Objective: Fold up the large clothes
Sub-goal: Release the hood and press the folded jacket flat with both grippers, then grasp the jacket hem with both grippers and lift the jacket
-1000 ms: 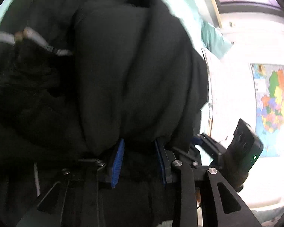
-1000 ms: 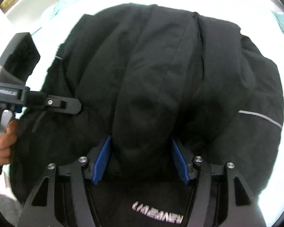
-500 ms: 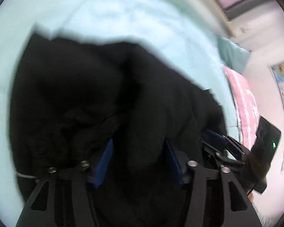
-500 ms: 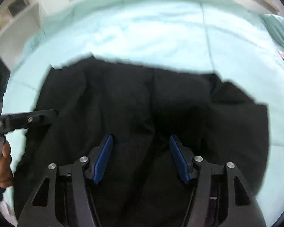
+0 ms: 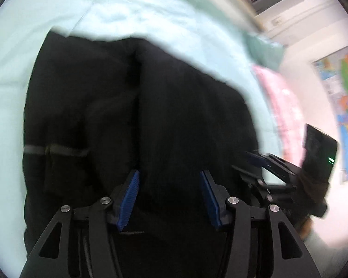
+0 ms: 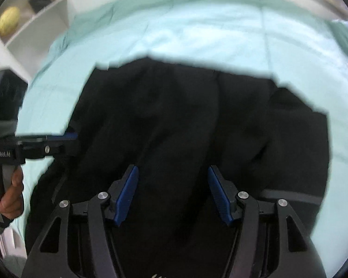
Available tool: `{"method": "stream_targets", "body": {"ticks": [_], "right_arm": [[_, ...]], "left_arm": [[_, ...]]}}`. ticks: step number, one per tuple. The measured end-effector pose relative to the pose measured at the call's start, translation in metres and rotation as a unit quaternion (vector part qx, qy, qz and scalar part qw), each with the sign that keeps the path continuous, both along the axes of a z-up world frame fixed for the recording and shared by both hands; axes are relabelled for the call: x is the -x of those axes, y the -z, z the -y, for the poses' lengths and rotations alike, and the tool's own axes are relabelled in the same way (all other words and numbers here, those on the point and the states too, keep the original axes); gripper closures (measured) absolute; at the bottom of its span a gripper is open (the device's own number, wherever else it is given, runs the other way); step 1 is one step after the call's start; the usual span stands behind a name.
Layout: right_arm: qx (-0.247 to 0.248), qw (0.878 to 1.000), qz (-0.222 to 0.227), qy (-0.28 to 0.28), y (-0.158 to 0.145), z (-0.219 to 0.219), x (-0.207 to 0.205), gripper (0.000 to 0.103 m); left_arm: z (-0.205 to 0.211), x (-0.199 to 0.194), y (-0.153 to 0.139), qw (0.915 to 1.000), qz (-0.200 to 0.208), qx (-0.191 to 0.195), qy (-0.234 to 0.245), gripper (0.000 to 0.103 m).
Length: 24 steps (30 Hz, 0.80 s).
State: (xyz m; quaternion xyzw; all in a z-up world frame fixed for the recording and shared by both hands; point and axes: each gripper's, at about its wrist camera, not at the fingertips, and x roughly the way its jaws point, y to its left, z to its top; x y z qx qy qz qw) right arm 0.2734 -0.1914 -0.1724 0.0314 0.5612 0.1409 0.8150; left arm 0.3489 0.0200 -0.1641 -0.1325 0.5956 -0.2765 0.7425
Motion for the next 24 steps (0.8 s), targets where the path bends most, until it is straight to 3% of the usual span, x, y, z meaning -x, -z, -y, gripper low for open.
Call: {"method": "stream_targets", "body": {"ticks": [1,3,9,11,16,20,22,24], "right_arm": [[0.004,1.000,-0.008,0.004,0.013,-0.001,0.003,0.038],[0.004,1.000,-0.012,0.020,0.018,0.001,0.005,0.038],[-0.004,0.999,-0.013,0.036,-0.024,0.015,0.023,0.038],[-0.008,0.999,-0.002,0.047,-0.040,0.023,0.045,0.038],[-0.003,0.996,-0.011,0.085,-0.056,0.062,0.107,0.037],[-0.001,0.993,-0.036,0.114,-0.050,0.084,0.153,0.037],[0.006,0.991,-0.045,0.126,-0.048,0.099,0.175,0.037],[0.016,0.989,-0.056,0.139,-0.046,0.115,0.198,0.037]], "left_arm": [[-0.003,0.000,0.020,0.9997,-0.023,-0.009,-0.008,0.049],[-0.011,-0.003,0.031,0.9984,-0.045,0.010,-0.033,0.049],[-0.015,0.015,-0.018,0.9997,-0.018,-0.003,-0.017,0.048],[-0.034,0.041,-0.043,0.9997,-0.001,-0.007,-0.023,0.048],[-0.103,0.113,-0.059,0.9970,-0.011,-0.021,-0.073,0.048],[-0.158,0.163,-0.063,0.9922,-0.014,-0.052,-0.113,0.048],[-0.164,0.184,-0.062,0.9896,-0.028,-0.061,-0.127,0.048],[-0.176,0.198,-0.045,0.9873,-0.050,-0.065,-0.136,0.048]]}}
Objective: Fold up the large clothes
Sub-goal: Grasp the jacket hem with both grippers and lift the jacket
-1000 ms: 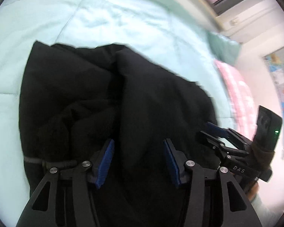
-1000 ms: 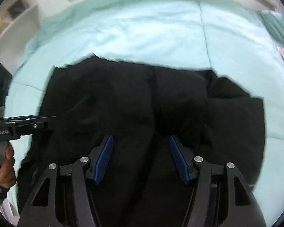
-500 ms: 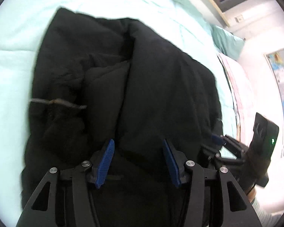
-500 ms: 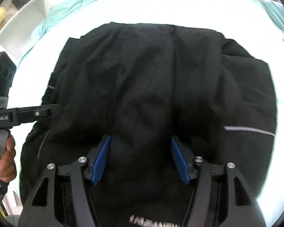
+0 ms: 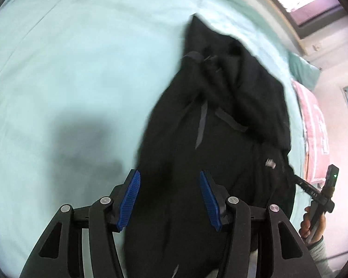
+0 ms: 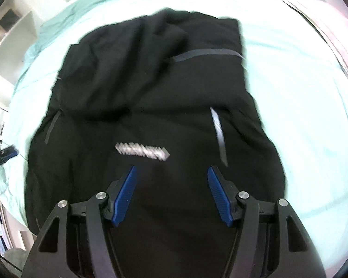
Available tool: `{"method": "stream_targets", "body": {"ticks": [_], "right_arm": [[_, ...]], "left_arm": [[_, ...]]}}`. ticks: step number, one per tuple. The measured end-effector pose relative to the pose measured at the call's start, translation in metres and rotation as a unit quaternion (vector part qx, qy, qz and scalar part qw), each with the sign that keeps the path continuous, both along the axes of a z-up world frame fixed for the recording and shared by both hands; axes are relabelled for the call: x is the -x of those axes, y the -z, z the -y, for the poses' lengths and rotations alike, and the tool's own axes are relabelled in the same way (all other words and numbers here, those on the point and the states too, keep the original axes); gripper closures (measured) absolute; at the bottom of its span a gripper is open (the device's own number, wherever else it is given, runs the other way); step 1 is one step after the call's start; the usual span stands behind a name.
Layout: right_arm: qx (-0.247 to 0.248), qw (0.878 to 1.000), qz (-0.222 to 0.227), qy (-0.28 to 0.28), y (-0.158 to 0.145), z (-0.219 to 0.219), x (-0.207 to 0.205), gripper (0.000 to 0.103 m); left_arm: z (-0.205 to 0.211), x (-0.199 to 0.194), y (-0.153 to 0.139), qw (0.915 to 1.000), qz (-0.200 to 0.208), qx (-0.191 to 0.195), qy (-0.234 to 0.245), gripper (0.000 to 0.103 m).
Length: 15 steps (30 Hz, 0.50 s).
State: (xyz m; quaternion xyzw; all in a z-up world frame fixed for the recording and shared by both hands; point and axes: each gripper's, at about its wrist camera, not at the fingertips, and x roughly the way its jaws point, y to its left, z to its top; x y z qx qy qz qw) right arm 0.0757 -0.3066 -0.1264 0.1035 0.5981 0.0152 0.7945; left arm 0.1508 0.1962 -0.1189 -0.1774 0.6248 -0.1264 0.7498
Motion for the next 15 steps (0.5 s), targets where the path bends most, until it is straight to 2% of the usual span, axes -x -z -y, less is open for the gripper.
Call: {"method": "stream_targets", "body": {"ticks": [2,3,5,8,12,15], "right_arm": [[0.013,1.000,-0.007,0.014,0.000,0.013,0.020,0.037],[0.018,1.000,-0.009,0.019,0.001,0.017,0.026,0.037],[0.026,0.999,-0.016,0.032,0.001,0.030,0.045,0.037],[0.041,0.998,-0.028,0.050,0.004,0.042,0.065,0.037],[0.046,0.995,-0.048,0.072,0.007,0.062,0.094,0.037],[0.049,0.993,-0.062,0.084,0.009,0.073,0.114,0.037]], "left_arm": [[-0.018,0.029,0.014,0.9996,-0.028,-0.001,-0.005,0.048],[-0.015,0.031,0.025,0.9992,-0.039,0.000,-0.007,0.048],[-0.025,0.054,0.038,0.9970,-0.074,0.021,-0.008,0.048],[-0.016,0.073,0.060,0.9936,-0.100,0.051,-0.010,0.048],[-0.007,0.085,0.082,0.9894,-0.125,0.074,-0.010,0.048],[0.000,0.084,0.090,0.9877,-0.122,0.096,-0.016,0.048]]}}
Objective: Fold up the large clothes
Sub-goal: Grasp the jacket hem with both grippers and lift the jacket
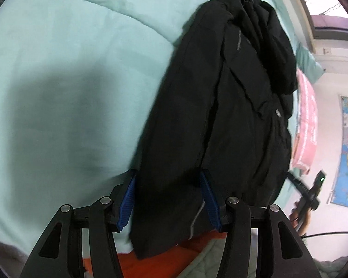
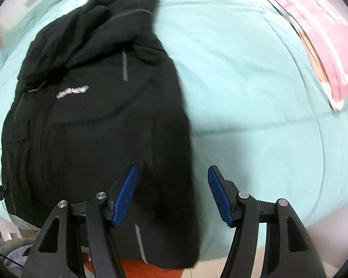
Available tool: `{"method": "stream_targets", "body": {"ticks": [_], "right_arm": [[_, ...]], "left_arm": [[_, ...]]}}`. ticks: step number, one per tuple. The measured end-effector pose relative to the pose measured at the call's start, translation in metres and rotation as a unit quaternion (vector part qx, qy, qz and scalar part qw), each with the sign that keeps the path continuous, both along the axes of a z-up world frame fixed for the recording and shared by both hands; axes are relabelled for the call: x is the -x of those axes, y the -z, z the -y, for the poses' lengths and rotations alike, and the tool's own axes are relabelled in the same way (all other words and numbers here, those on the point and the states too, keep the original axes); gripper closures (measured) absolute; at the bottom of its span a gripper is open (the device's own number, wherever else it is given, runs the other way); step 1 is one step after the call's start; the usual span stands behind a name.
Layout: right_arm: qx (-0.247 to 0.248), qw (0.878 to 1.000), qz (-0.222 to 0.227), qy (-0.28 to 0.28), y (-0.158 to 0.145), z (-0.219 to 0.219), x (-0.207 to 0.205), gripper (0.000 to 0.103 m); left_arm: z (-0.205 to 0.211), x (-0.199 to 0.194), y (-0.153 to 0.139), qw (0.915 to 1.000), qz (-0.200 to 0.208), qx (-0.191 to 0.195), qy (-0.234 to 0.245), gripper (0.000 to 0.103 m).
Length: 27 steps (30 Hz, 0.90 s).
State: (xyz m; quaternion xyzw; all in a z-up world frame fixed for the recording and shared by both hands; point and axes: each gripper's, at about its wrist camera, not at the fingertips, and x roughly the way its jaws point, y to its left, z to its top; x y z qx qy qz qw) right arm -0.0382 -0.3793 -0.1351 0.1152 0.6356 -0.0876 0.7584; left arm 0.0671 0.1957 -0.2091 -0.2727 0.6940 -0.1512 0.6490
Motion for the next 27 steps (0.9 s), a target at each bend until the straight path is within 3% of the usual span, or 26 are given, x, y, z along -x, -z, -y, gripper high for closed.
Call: {"method": "stream_targets", "body": {"ticks": [2,6,8,11,15,16,17,18,21,23,27], "right_arm": [[-0.004,1.000,-0.007,0.008,0.001,0.005,0.012,0.037],[-0.018,1.000,-0.016,0.012,0.002,0.010,0.036,0.037],[-0.040,0.999,-0.024,0.021,0.009,0.013,0.046,0.037],[-0.053,0.997,-0.035,0.032,0.022,0.015,0.054,0.037],[-0.096,0.993,-0.044,0.045,0.042,0.012,0.061,0.038],[-0.114,0.992,-0.044,0.044,0.046,0.009,0.061,0.042],[-0.132,0.990,-0.038,0.040,0.045,0.006,0.062,0.060],[-0.132,0.990,-0.031,0.033,0.040,0.003,0.062,0.067],[-0.141,0.990,0.012,-0.017,0.010,-0.016,0.061,0.068],[-0.144,0.989,0.014,-0.031,0.005,-0.023,0.059,0.068],[-0.148,0.989,-0.007,-0.024,0.021,-0.026,0.056,0.065]], "left_arm": [[0.011,-0.001,-0.011,0.9996,0.018,0.020,0.012,0.050],[0.031,-0.001,-0.045,0.9920,0.067,0.101,0.037,0.050],[0.040,-0.005,-0.041,0.9914,0.061,0.109,0.037,0.050],[0.053,-0.011,-0.020,0.9965,0.032,0.061,0.046,0.050],[0.067,-0.013,-0.014,0.9973,0.030,0.028,0.062,0.050],[0.070,-0.013,-0.014,0.9972,0.030,0.021,0.065,0.054],[0.074,-0.015,-0.018,0.9966,0.036,0.008,0.073,0.075],[0.074,-0.014,-0.024,0.9959,0.044,0.001,0.079,0.082],[0.069,-0.013,-0.045,0.9935,0.075,0.042,0.074,0.082],[0.069,-0.014,-0.049,0.9925,0.076,0.061,0.073,0.081],[0.075,-0.011,-0.036,0.9934,0.049,0.031,0.099,0.081]]}}
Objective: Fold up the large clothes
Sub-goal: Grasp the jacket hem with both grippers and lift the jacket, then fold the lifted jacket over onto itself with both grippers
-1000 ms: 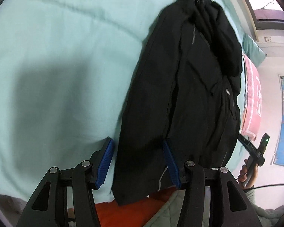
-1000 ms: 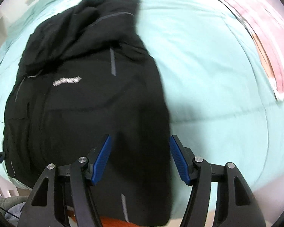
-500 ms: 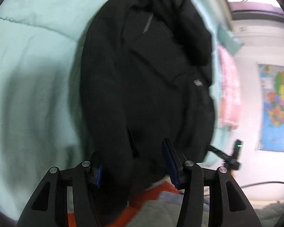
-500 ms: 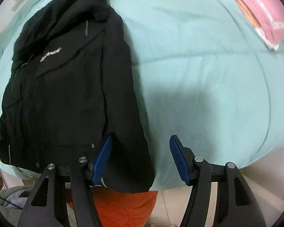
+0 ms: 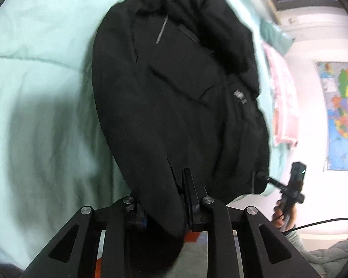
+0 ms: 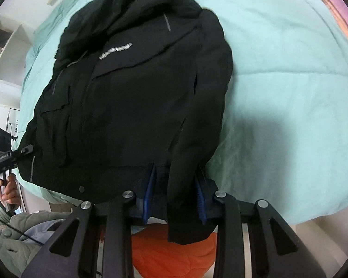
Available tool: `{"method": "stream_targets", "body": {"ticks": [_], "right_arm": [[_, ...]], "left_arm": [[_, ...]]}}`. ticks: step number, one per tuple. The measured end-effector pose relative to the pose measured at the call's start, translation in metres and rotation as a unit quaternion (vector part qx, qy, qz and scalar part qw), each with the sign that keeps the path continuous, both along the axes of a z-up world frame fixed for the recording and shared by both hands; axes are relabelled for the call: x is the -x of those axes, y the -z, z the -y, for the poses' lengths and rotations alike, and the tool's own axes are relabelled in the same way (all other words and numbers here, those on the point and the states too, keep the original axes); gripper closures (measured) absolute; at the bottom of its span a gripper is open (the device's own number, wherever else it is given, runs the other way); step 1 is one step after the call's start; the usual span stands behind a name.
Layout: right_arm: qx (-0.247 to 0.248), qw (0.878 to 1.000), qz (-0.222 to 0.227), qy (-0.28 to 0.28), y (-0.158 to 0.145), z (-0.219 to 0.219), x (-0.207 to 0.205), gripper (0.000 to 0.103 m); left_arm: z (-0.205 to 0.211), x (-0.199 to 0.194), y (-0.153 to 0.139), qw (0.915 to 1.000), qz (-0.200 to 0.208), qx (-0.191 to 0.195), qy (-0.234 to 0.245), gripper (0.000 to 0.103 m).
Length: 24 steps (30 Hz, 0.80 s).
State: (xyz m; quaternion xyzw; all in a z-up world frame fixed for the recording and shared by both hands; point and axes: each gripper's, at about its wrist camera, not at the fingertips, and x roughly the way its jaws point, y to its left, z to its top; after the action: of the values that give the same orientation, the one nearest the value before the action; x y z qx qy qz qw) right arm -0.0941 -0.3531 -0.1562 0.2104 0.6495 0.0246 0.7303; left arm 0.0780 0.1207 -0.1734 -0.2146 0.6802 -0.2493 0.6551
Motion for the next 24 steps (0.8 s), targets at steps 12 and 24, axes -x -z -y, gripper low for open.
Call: {"method": "stream_targets", "body": {"ticks": [12,24], "right_arm": [[-0.036,0.999,-0.017,0.036,0.015,0.019,0.011,0.078],[-0.071,0.989,0.113,0.063,-0.093,0.050,-0.055,0.082]], "left_arm": [[0.027,0.003,0.009,0.9970,0.004,-0.074,0.023,0.090],[-0.010,-0.074,-0.101,0.9874,0.113,0.068,-0.089,0.090]]}}
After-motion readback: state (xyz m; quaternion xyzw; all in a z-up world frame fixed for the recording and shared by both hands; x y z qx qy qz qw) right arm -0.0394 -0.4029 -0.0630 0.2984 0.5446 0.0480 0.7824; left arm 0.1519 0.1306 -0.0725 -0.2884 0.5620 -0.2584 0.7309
